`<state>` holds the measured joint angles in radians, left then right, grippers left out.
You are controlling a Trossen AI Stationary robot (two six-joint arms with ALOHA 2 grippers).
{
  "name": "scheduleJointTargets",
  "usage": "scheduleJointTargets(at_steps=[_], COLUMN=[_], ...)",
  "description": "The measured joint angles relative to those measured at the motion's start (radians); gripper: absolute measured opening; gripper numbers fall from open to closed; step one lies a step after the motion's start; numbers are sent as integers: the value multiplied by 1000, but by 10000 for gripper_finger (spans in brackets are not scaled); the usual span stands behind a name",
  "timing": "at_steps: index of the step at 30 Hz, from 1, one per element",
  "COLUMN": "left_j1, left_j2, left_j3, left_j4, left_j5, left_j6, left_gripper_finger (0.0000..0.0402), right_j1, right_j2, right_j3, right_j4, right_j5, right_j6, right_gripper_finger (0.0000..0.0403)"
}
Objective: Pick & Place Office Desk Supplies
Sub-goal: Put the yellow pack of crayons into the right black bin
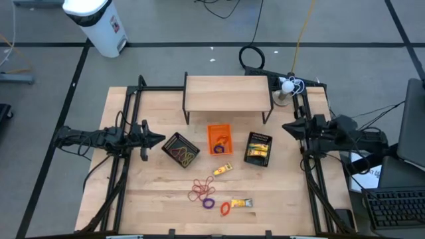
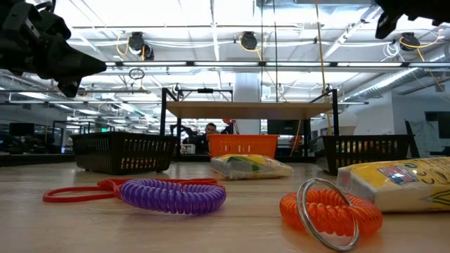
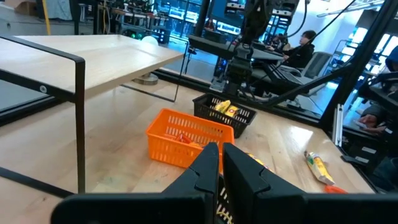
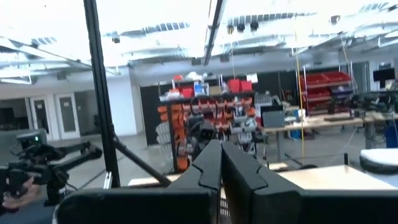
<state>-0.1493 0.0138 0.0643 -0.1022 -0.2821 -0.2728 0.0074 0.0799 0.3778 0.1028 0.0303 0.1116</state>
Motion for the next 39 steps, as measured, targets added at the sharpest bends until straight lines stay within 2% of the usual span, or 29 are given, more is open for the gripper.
scheduleJointTargets(at_steps=[5, 21, 30, 32, 36, 39], left_j1=[0, 0, 0, 0, 0, 0], left_j2=[0, 0, 0, 0, 0, 0], left_j3=[0, 0, 0, 0, 0, 0], left_j4=[0, 0, -1, -1, -1, -1], left_j5=[0, -9, -8, -8, -8, -7], left_j6=[3, 8, 8, 7, -4, -21], left_gripper_finger=[21, 21, 21, 21, 21, 21], right_j1=[0, 0, 0, 1, 30, 91], right_j2=[-79, -74, -70, -66, -6, 119], right_j3=[-47, -228, -247, -245, -203, -146], right_j4=[-39, -72, -68, -66, -41, -26], right_j5=[3, 21, 21, 52, 88, 109], right_j6=[14, 106, 113, 121, 150, 154], right_gripper_finger=[0, 0, 0, 0, 8, 12])
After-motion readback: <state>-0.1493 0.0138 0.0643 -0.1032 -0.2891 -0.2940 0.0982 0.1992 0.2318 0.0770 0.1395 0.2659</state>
